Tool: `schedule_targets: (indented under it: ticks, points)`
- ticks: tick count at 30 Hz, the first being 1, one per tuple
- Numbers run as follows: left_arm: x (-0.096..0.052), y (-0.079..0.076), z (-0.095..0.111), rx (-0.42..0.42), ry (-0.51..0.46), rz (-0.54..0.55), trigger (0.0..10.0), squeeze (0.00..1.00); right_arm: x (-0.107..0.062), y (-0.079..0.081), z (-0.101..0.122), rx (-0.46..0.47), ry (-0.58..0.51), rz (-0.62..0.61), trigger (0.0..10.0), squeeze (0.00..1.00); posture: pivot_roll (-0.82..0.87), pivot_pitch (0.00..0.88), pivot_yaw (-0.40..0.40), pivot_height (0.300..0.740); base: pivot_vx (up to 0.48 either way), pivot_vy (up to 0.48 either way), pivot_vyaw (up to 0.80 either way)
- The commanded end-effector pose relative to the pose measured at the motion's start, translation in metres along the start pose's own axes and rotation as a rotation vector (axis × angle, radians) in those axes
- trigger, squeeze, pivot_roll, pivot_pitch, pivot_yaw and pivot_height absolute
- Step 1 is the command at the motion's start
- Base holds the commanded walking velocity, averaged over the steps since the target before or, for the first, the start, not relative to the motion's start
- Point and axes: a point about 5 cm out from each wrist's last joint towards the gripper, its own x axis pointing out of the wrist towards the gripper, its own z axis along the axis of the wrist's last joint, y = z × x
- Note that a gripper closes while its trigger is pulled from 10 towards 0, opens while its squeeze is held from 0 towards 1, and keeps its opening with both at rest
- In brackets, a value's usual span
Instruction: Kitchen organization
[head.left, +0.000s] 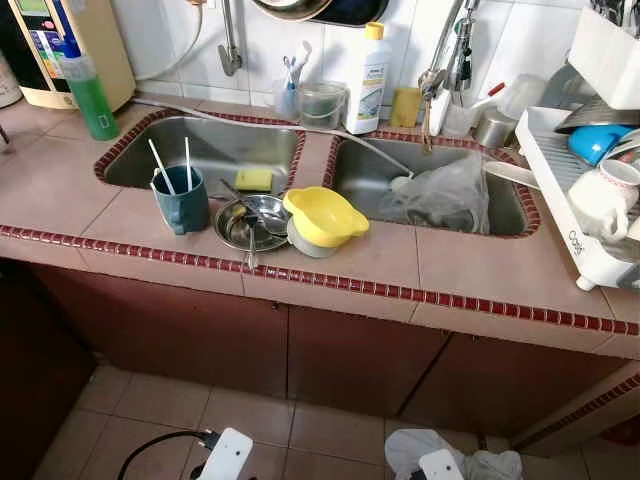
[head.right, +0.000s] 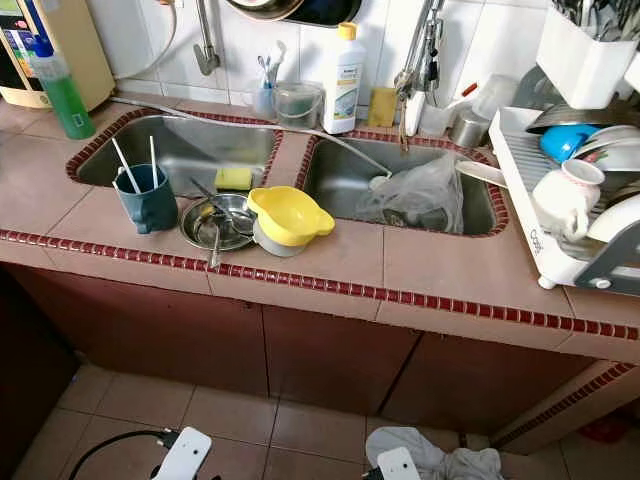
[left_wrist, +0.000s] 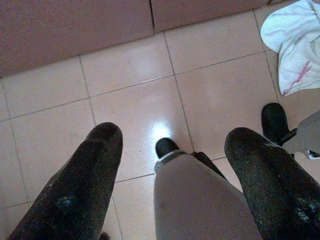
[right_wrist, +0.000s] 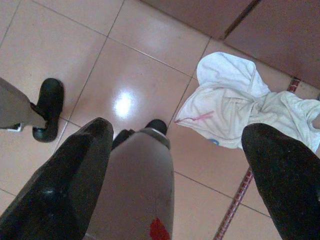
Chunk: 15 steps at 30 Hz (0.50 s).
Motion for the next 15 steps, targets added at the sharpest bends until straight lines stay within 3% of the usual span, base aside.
schedule_targets:
  ticks: [1,4,10,15]
  points:
    - [0.000,0.002,0.001,0.016,0.011,0.005,10.0,0.00,0.001,-0.003,0.006,0.012,-0.013,-0.011,10.0,0.00,0.10,0.000,-0.044,0.740,0.000,0.000,0.00]
    - [0.000,0.004,0.001,0.015,0.016,0.010,10.0,0.00,0.003,-0.003,0.012,-0.034,-0.027,-0.025,10.0,0.00,0.10,0.000,-0.044,0.740,0.000,0.000,0.00]
    - [0.001,0.004,0.006,0.022,-0.008,0.017,10.0,0.00,0.004,-0.004,0.022,-0.008,-0.061,-0.006,10.0,0.00,0.11,0.000,-0.044,0.740,0.000,0.000,0.00]
    - [0.002,0.007,0.014,0.047,-0.054,0.036,10.0,0.00,0.004,-0.010,0.034,-0.060,-0.118,-0.038,10.0,0.00,0.12,0.000,-0.042,0.740,0.000,0.000,0.00]
